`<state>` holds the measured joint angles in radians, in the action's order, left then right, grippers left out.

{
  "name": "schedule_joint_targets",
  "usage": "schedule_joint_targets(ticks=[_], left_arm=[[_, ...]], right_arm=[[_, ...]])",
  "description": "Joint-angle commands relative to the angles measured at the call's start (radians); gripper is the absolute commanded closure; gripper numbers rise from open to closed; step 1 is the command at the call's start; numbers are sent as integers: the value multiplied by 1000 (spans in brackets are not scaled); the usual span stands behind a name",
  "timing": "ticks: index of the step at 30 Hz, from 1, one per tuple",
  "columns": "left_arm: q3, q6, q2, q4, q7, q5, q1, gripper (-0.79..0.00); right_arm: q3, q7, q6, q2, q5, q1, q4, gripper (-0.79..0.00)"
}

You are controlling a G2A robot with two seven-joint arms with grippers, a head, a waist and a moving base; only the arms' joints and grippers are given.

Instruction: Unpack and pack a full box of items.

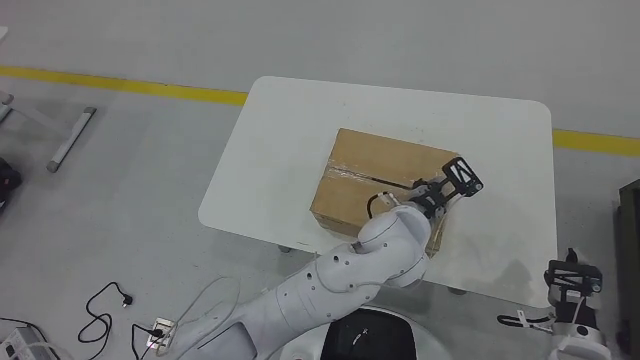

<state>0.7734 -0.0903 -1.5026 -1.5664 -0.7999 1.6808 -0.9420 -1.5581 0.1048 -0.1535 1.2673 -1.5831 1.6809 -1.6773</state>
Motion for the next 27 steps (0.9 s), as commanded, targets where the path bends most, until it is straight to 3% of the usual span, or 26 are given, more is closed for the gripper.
schedule_joint_targets(ticks=[1, 13, 21, 22, 23, 24, 27], left_arm=[[19, -1, 3, -19, 10, 15, -18, 0], [180, 35, 42, -195, 32, 110, -191, 0], [304, 75, 58, -287, 23, 58, -266, 0], [308, 84, 58, -288, 23, 52, -266, -99], [305, 93, 57, -288, 23, 39, -266, -314], [300, 97, 54, -292, 26, 6, -266, -785], [277, 109, 45, -295, 20, -99, -253, -785]], right_arm=[[1, 1, 2, 1, 0, 0, 0, 0], [3, 2, 48, 4, 28, 3, -38, 0], [19, -5, 58, 6, 6, 0, -55, 0], [21, -5, 57, 6, 4, 0, -55, 0], [21, -6, 57, 6, 1, -1, -54, 0], [22, -7, 56, 6, -1, -1, -54, 0], [20, -8, 54, 7, -3, -1, -54, 0]])
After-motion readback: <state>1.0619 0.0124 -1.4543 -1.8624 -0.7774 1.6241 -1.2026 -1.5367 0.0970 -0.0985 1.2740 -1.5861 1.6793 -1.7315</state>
